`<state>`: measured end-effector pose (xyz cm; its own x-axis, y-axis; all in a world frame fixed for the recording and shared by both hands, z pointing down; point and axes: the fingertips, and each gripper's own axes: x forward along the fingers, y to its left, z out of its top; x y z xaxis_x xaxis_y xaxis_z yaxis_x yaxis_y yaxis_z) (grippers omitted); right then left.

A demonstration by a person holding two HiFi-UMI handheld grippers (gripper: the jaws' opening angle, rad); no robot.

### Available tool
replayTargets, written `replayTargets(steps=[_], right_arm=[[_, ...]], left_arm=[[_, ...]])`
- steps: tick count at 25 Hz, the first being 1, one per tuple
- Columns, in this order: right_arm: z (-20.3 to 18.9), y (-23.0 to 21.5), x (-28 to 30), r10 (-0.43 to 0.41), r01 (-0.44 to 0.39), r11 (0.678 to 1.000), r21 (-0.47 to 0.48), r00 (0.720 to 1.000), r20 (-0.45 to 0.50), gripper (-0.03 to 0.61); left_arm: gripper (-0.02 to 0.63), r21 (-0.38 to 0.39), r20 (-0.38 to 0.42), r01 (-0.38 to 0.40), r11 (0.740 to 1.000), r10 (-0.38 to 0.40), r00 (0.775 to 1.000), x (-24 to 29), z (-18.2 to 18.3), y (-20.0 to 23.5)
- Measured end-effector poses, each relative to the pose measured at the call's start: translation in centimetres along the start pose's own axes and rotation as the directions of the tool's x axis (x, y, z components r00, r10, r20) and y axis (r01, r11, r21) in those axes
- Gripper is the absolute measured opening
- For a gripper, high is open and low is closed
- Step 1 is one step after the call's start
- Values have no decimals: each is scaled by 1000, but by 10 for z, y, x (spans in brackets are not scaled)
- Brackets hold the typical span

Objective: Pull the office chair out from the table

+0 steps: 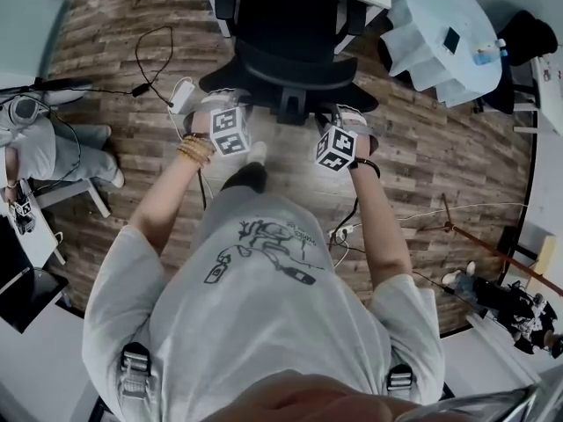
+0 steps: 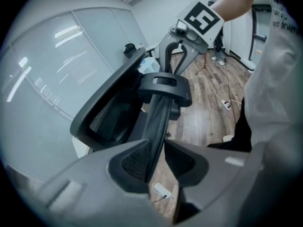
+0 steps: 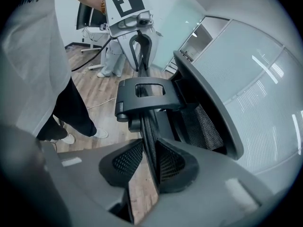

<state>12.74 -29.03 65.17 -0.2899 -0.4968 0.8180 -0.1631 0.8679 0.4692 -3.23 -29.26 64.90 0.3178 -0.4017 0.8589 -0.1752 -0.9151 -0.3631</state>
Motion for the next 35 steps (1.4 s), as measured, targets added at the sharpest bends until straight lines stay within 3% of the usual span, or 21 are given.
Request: replayTargets(steps=[10,18,35], right_arm=[[8,67,-36,-7,6,1000,17,999,52,95],[6,125,-75,-20,18,1000,23,997,79,97],[8,211,-127,41,-45,998,34,994,100,96]], left_arm=[[98,-14,-66,-31,999,30,997,-28,-9,-64],[98,30,-124,-64,997,68,990,-55,-9,-128],[101,-17,-125,-46,999,43,991,-98,-12,-219]])
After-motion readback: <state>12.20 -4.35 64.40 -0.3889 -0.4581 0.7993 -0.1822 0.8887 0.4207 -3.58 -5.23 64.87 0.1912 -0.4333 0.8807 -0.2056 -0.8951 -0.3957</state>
